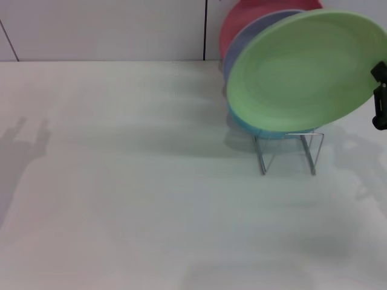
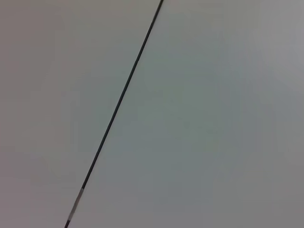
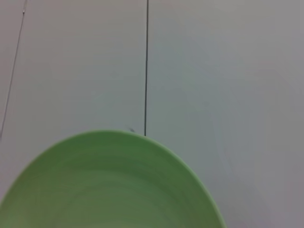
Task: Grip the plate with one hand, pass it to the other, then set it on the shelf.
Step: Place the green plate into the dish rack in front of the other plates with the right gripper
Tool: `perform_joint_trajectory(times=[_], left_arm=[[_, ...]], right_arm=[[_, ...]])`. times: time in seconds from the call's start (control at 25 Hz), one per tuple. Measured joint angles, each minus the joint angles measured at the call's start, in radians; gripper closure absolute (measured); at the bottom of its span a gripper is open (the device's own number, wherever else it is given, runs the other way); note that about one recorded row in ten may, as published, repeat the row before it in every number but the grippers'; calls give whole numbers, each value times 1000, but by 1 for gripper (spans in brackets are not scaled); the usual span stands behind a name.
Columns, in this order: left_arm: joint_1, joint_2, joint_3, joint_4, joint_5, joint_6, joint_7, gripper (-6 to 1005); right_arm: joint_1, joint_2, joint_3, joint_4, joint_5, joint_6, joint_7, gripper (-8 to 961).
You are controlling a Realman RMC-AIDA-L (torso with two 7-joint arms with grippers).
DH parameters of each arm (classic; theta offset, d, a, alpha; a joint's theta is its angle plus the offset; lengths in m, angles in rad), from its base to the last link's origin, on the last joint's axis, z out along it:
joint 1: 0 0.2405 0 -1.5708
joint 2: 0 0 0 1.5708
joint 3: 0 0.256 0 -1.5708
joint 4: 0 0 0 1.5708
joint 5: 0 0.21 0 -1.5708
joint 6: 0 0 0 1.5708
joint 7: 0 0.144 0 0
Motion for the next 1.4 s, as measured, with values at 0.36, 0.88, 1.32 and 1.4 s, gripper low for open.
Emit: perform_joint_trajectory(times=[0.36,0.88,1.32,1.4], left_arm=[[4,2,9,-1,0,-10,-19,471],[44,0,65,-76,-1,-14,-72,471],[57,0,66,-91,0,-16,-86,472],[58,0,66,-92,0,-17,-86,472]], right_arm=[[16,19,10,-41,6,-7,-2,930],[48,47,36,-115,10,-16,-5,930],[60,54,36,-138,10,-11,-6,931],[59,56,35,-140,8,-10,-6,931]])
